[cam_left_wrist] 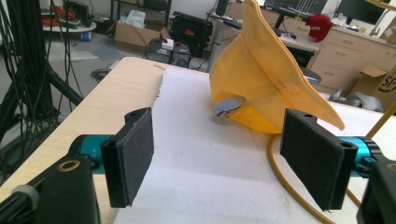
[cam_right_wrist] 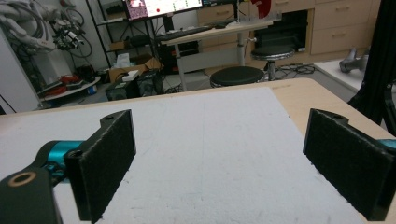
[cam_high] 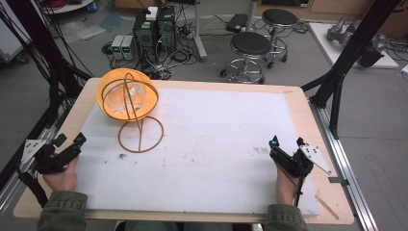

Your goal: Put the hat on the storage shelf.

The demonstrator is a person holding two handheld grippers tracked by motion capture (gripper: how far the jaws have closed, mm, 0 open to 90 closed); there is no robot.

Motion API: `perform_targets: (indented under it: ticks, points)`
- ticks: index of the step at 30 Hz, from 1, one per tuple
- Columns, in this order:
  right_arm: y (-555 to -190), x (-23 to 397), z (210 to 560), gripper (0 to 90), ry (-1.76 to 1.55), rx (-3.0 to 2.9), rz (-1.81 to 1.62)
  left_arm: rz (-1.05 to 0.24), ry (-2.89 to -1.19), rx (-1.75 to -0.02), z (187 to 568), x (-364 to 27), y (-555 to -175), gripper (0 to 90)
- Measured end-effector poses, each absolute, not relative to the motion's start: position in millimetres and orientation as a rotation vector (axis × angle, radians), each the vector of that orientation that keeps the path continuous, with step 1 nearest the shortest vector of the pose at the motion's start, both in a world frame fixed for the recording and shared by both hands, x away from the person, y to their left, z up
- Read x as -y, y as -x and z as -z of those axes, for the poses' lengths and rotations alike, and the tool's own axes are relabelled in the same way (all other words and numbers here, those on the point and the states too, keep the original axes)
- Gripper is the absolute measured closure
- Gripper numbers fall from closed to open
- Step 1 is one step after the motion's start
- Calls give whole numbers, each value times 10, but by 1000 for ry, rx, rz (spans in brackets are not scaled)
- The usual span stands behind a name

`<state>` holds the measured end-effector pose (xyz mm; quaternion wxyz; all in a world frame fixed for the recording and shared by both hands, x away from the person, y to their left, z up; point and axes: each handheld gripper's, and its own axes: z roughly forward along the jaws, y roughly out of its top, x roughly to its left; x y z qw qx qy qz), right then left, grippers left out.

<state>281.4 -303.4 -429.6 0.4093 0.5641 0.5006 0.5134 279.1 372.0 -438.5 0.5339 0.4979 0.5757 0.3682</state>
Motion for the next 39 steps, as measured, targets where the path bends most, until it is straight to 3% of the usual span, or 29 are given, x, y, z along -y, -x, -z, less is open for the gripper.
perform_targets:
  ticks: [22,27,30,39]
  points:
    - [-2858,3029,4326,83,-1446,-1280,-1277,-859,-1173,-1369,4408,-3754,-2778,241]
    - [-2859,3030,4327,83,-1451,-1279,-1272,-808,-1057,-1382,4255,-3854,-2726,238]
    - [-2862,3037,4329,83,-1453,-1276,-1269,-861,-1070,-1383,4172,-3881,-2704,239]
    - [-2882,3046,4340,83,-1449,-1287,-1249,-852,-1115,-1327,4034,-3826,-2801,272]
